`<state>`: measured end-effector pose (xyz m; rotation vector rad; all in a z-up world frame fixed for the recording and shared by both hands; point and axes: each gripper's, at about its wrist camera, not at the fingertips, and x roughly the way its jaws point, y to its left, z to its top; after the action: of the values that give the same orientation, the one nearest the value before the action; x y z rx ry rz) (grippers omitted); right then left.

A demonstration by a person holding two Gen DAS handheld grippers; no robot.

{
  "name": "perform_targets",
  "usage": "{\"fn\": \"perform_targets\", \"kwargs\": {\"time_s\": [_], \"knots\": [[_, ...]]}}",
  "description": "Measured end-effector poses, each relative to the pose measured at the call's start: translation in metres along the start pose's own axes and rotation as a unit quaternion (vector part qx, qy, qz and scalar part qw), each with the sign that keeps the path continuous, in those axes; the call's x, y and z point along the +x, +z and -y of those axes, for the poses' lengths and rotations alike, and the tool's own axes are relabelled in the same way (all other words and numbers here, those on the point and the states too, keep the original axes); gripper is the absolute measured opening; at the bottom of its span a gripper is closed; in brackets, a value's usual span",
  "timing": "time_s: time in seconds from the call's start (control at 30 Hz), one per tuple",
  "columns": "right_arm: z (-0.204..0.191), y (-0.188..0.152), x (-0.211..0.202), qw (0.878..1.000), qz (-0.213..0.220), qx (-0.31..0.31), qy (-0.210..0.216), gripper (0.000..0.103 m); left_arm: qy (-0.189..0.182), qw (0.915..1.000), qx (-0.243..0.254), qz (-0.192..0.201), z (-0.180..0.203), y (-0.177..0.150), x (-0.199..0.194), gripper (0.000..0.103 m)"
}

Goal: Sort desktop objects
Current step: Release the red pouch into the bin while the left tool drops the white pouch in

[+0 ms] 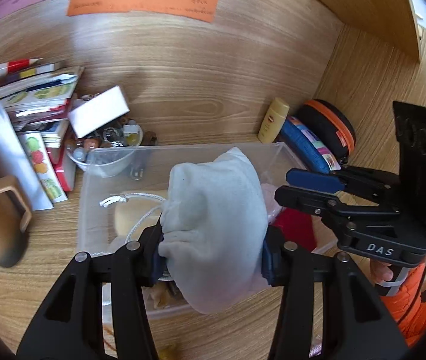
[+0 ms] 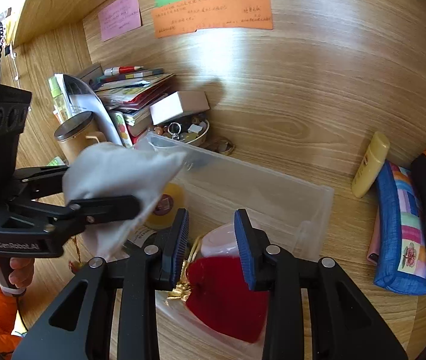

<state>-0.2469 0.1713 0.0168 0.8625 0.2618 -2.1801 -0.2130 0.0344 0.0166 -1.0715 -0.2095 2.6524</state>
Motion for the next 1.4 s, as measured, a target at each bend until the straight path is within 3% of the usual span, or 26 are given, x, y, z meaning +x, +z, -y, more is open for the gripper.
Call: {"fn": "perform_targets", "kwargs": {"time_s": [0.17,0.3,0.43,0.5,0.57,0.7,0.83,0.93,1.07,1.1,1.4], "knots": [[0.004,0.000,-0.001,1.000,0.007,0.003,-0.008,0.029,0.001,0.9998,0.010,-0.019,0.007,0.000,0.019,0.049],[0.009,-0.001,0.003,1.000,0.002,0.014,-0.026,0.041,-0.012,0.9994,0.011,-0.031,0.012,0.000,0.030,0.050],[0.012,-0.001,-0.002,0.999,0.013,0.017,-0.033,0.046,0.005,0.9985,0.020,-0.052,0.017,-0.004,0.045,0.051],[0.011,0.000,-0.005,0.999,0.021,0.017,-0.039,0.056,0.012,0.9983,0.024,-0.052,0.018,-0.007,0.046,0.052],[0.011,0.000,-0.009,0.999,0.031,0.016,-0.040,0.060,0.015,0.9982,0.026,-0.052,0.019,-0.008,0.046,0.053],[0.008,0.000,-0.011,0.998,0.035,0.014,-0.041,0.064,0.020,0.9984,0.018,-0.051,0.015,-0.007,0.043,0.064],[0.008,0.000,-0.013,0.998,0.039,0.016,-0.043,0.068,0.008,0.9988,0.012,-0.046,0.011,-0.006,0.036,0.068],[0.007,0.000,-0.014,0.998,0.039,0.014,-0.039,0.069,-0.006,0.9992,0.009,-0.039,0.009,-0.004,0.029,0.077],[0.009,0.000,-0.015,0.998,0.039,0.019,-0.034,0.082,0.014,0.9995,0.020,-0.022,0.013,-0.005,0.014,0.086],[0.009,0.001,-0.016,0.998,0.042,0.019,-0.034,0.082,0.019,0.9995,0.021,-0.015,0.012,-0.006,0.008,0.090],[0.001,0.003,-0.019,0.999,0.033,0.008,-0.028,0.083,0.080,0.9968,0.003,0.008,-0.008,-0.019,-0.029,0.094]]}}
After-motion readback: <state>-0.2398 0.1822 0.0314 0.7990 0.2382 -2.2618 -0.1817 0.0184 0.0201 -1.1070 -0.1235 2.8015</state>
